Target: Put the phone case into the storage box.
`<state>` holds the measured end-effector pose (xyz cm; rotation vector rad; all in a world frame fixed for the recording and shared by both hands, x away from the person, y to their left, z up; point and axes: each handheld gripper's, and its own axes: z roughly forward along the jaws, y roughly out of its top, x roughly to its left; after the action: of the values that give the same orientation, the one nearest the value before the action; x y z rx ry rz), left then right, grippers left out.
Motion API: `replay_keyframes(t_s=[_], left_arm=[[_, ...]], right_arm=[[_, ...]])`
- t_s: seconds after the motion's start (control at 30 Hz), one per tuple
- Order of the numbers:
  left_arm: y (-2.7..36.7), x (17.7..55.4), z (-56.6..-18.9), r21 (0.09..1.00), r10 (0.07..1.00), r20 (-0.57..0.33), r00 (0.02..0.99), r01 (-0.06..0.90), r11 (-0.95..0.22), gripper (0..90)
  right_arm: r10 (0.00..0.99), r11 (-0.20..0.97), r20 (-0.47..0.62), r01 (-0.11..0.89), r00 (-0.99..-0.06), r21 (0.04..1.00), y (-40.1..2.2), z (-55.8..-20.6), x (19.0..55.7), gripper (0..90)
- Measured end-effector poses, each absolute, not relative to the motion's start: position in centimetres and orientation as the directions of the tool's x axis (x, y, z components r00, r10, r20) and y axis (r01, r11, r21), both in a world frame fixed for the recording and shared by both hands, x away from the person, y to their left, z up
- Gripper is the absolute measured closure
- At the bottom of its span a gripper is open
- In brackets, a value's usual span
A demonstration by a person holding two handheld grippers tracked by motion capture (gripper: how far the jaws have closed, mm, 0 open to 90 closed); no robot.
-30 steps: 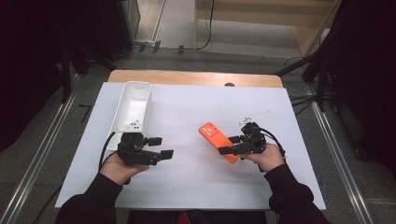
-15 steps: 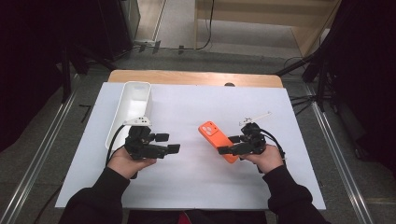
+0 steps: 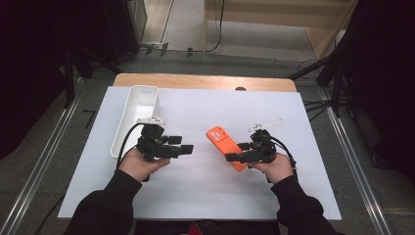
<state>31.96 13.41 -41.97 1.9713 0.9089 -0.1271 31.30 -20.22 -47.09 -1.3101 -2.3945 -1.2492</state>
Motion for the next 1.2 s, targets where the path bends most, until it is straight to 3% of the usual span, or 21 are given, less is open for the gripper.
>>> replay_keyframes(t_s=[0.6,1.2], left_arm=[[11.8,33.7,-41.6,0.688,0.580,-0.441,0.685,0.673,-0.272,29.9],[10.2,35.8,-41.3,0.673,0.645,-0.440,0.625,0.705,-0.224,30.0]], right_arm=[[0.680,0.236,0.462,0.767,-0.569,0.597,-18.1,-47.2,30.8,14.8],[0.729,0.075,0.496,0.775,-0.472,0.627,-17.1,-47.6,30.3,14.8]])
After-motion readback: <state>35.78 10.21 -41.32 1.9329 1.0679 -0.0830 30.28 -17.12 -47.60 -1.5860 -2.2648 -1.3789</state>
